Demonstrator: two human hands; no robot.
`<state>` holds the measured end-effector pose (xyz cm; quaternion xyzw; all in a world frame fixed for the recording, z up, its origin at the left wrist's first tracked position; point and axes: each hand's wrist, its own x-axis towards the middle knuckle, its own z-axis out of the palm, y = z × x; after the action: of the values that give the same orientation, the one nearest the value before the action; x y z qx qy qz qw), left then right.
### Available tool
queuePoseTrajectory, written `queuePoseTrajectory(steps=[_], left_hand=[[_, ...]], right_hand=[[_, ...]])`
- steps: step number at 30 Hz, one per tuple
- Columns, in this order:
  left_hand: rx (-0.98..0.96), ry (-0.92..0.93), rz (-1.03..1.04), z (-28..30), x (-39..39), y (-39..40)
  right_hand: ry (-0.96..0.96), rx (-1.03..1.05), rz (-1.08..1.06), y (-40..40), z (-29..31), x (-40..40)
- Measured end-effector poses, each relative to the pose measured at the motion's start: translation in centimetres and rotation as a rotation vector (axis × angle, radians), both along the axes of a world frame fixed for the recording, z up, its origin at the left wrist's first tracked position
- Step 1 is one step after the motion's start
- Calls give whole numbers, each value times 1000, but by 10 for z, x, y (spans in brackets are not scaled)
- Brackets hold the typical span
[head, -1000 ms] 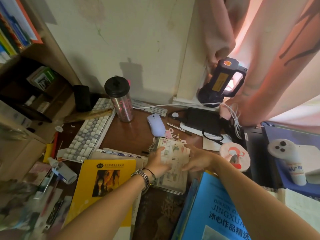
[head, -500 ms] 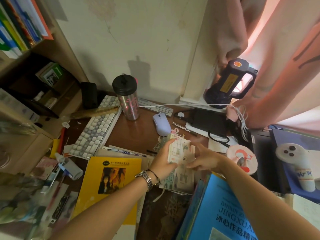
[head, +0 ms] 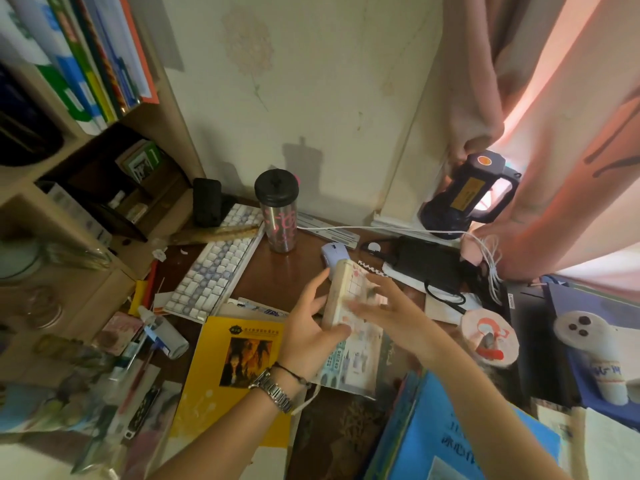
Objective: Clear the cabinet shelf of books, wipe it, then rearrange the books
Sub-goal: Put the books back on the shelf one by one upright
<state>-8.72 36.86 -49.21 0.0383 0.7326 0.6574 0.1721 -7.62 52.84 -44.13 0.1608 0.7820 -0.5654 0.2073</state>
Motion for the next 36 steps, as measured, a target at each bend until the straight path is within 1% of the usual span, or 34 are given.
queuePoseTrajectory(steps=[3, 5, 7, 9, 11, 14, 18, 23, 29, 31, 33, 36], left_hand=[[4, 41, -10, 18, 12, -14], [-37, 96, -25, 32, 22, -24], [-89, 143, -46, 43, 31, -35], [-178, 202, -69, 53, 39, -47], [-241, 244, -92, 59, 46, -60], [-294, 262, -109, 68, 53, -82], [-403, 275, -115, 73, 62, -112], [-482, 256, -87, 58, 79, -139], [-576, 211, -42, 37, 92, -146], [-563, 201, -45, 36, 92, -147], [-501, 152, -52, 35, 92, -149], [-289, -8, -66, 31, 97, -161]], right_hand=[[88, -168, -182, -33, 23, 25], [129, -255, -314, -49, 27, 36], [159, -282, -395, -61, 31, 41], [151, -288, -422, -72, 35, 43], [127, -291, -422, -83, 41, 46], [89, -299, -365, -101, 42, 50], [91, -329, -321, -130, 42, 58], [9, -320, -271, -161, 21, 64], [-94, -297, -251, -172, -2, 71], [-96, -289, -240, -171, -3, 71], [-91, -292, -246, -171, -4, 72], [-44, -279, -277, -173, -2, 78]])
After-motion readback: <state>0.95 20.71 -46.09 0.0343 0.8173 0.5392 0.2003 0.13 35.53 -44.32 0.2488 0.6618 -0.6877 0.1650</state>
